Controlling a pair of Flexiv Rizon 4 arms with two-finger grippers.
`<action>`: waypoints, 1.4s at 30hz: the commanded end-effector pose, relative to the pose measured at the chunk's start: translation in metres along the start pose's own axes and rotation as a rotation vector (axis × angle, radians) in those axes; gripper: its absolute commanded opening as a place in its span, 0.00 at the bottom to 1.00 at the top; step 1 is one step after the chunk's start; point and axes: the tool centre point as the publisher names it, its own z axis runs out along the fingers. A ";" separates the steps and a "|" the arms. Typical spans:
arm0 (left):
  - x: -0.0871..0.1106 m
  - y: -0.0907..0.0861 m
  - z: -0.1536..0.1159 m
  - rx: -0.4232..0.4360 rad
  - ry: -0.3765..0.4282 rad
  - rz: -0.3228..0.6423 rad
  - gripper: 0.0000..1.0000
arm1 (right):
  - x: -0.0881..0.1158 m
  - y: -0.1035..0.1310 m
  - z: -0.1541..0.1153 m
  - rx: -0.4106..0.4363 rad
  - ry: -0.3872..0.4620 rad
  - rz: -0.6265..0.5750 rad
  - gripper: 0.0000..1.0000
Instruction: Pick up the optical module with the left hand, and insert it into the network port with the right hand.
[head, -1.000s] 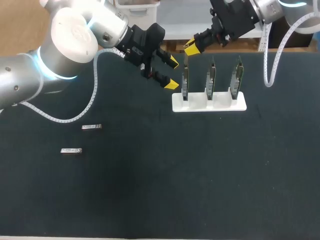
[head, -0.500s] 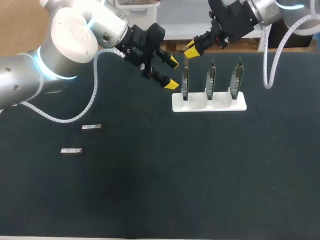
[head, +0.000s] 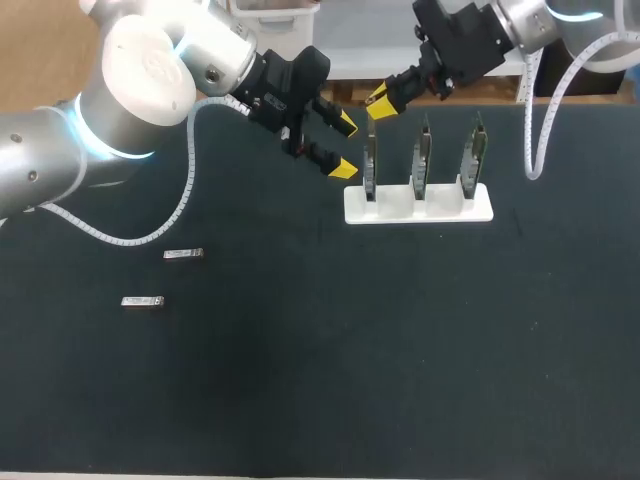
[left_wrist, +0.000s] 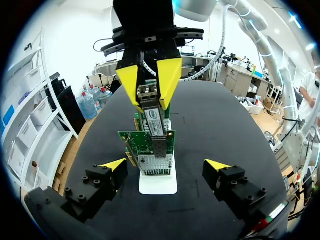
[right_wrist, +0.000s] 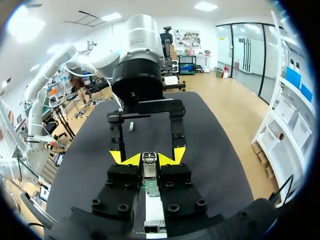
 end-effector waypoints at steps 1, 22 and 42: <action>-0.001 0.001 0.000 0.002 0.004 -0.001 1.00 | 0.002 -0.002 0.002 -0.001 -0.005 0.004 0.00; -0.001 0.001 0.000 0.002 0.004 -0.001 1.00 | -0.008 0.001 -0.005 -0.022 -0.060 0.006 0.00; -0.001 0.001 0.000 0.002 0.004 -0.001 1.00 | 0.001 -0.007 0.005 -0.042 -0.020 0.016 0.00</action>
